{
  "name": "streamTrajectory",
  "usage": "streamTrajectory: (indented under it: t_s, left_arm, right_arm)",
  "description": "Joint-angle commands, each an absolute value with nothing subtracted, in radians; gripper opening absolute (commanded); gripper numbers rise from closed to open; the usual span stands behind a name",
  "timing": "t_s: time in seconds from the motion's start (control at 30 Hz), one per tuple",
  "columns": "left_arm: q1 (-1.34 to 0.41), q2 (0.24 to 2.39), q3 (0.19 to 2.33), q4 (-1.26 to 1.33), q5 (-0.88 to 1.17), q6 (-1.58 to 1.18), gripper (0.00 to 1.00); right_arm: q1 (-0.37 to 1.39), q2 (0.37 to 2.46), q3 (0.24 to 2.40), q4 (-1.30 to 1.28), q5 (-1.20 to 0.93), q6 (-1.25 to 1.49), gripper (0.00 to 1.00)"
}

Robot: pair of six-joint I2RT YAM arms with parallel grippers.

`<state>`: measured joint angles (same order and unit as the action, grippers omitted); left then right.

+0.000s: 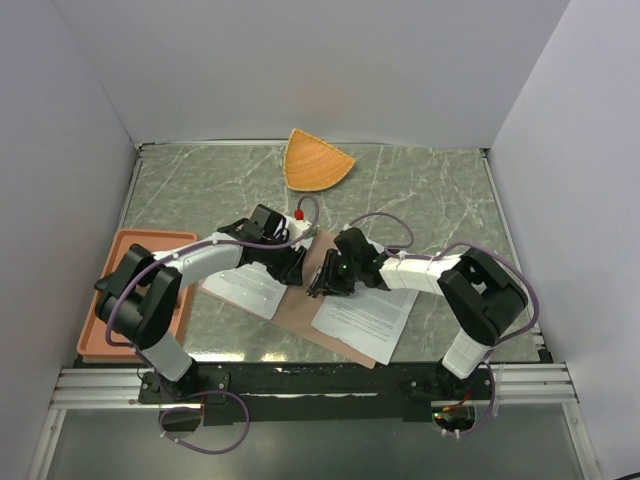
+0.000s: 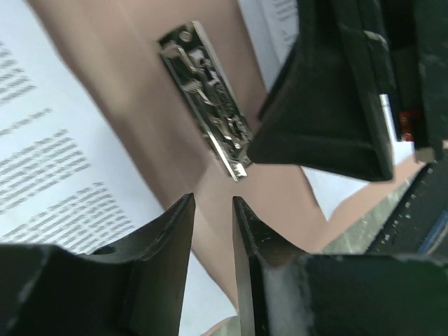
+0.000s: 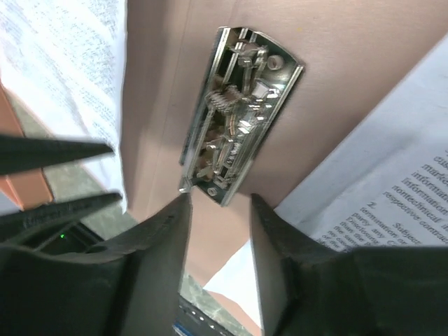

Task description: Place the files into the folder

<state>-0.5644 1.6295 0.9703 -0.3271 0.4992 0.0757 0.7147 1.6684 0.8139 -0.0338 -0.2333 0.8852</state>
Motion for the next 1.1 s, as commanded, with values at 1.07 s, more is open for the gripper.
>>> streamTrajectory:
  t_s: [1.07]
  left_arm:
    - [-0.609,1.644,0.927,-0.203,0.486,0.055,0.35]
  right_arm:
    - [0.719,1.781,0.845,-0.103,-0.137,0.973,0.11]
